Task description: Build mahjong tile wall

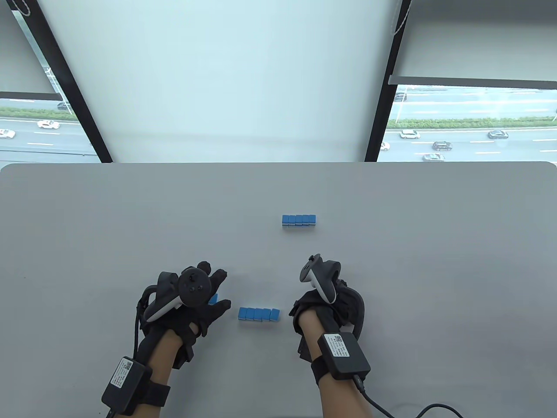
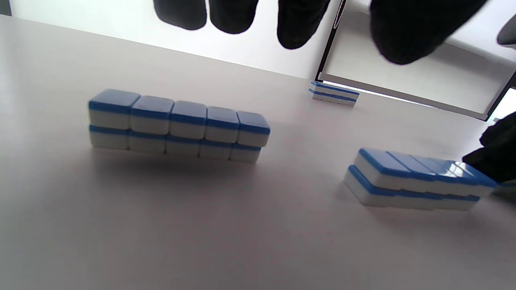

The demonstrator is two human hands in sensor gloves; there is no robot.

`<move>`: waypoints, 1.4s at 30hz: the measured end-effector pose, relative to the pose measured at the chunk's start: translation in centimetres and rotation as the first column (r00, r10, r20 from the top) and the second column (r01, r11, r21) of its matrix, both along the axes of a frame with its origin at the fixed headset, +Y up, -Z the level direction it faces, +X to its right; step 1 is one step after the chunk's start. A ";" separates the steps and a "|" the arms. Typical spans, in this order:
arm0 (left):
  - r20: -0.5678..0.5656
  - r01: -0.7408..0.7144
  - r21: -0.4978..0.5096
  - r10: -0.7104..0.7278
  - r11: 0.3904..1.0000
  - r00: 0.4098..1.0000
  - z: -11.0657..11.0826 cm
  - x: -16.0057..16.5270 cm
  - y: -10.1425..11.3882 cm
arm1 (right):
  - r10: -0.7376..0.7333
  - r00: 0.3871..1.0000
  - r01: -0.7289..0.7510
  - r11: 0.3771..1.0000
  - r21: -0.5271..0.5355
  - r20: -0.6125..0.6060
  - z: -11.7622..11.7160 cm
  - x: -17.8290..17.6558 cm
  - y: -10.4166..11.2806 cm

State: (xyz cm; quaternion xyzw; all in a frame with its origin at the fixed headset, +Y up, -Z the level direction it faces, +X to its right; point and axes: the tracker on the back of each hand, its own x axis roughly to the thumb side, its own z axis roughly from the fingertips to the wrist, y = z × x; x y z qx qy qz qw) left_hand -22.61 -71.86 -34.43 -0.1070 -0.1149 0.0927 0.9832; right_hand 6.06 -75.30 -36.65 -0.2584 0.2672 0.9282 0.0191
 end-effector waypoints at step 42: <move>-0.096 0.021 0.033 -0.018 0.999 0.995 -0.3 -1.9 0.2 | 0.074 0.934 -0.053 0.996 0.070 -0.349 -8.6 9.9 -0.1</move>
